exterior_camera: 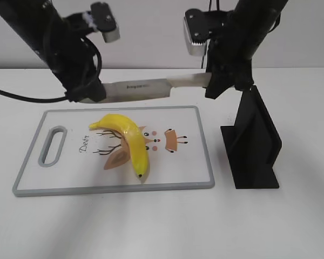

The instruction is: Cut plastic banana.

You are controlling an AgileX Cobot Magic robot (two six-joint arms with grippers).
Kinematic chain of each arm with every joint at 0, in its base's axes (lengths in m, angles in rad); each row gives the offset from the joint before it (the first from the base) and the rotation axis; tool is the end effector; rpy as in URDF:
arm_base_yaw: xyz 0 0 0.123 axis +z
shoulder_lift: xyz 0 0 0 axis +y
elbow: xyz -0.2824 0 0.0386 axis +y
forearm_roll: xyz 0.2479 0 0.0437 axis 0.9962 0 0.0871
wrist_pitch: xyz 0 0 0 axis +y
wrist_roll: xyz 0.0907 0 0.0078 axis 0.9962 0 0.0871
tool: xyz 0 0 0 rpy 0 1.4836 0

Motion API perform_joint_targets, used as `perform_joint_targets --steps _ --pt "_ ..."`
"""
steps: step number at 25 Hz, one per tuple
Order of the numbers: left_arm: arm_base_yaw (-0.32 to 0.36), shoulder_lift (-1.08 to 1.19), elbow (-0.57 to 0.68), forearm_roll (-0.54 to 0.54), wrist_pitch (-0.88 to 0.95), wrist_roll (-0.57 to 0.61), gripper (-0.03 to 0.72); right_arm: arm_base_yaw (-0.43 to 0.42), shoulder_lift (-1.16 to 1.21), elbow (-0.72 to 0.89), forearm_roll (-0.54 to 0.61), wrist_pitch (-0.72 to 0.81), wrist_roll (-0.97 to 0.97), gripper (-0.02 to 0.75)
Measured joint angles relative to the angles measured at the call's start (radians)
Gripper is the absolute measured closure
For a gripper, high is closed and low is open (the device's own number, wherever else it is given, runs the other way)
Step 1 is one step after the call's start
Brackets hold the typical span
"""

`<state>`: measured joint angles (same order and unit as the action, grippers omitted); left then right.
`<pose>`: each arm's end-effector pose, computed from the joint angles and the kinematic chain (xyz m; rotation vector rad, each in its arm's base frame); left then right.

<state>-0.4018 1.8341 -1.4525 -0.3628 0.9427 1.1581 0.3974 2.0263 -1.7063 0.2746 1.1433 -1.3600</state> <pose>0.3471 -0.1759 0.2524 1.7365 2.0727 -0.2496 0.3843 0.1857 0.2368 -2.1049 1.9107 0.2022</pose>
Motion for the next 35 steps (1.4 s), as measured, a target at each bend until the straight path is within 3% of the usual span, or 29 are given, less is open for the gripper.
perform_joint_targets --steps 10,13,15,19,20,23,27,30,35 --pt "-0.001 -0.141 0.000 0.009 0.043 0.001 0.673 0.005 -0.108 -0.005 0.019 0.019 0.000 0.570" --pt "-0.002 -0.140 0.000 0.012 0.032 0.000 0.642 0.005 -0.108 -0.007 0.019 0.020 0.000 0.570" --pt "0.000 -0.140 0.000 0.034 0.023 -0.006 0.544 0.004 -0.108 -0.008 0.008 0.028 0.004 0.570" --pt "0.006 -0.146 0.000 0.054 -0.005 -0.048 0.137 -0.001 -0.108 -0.008 -0.024 0.053 0.004 0.570" --pt "0.006 -0.153 0.000 0.058 -0.018 -0.074 0.077 -0.001 -0.108 -0.008 -0.026 0.060 0.005 0.570" --pt "0.006 -0.196 0.000 0.081 -0.050 -0.146 0.040 -0.001 -0.108 -0.008 -0.055 0.070 0.057 0.570" --pt "0.013 -0.265 0.000 0.192 -0.056 -0.362 0.040 -0.001 -0.108 -0.008 -0.075 0.072 0.258 0.570" --pt "0.030 -0.311 0.000 0.317 -0.028 -0.595 0.043 -0.001 -0.108 -0.008 -0.078 0.072 0.480 0.570" --pt "0.084 -0.341 0.000 0.414 0.206 -0.871 0.054 -0.001 -0.108 -0.008 -0.078 0.073 0.895 0.570"
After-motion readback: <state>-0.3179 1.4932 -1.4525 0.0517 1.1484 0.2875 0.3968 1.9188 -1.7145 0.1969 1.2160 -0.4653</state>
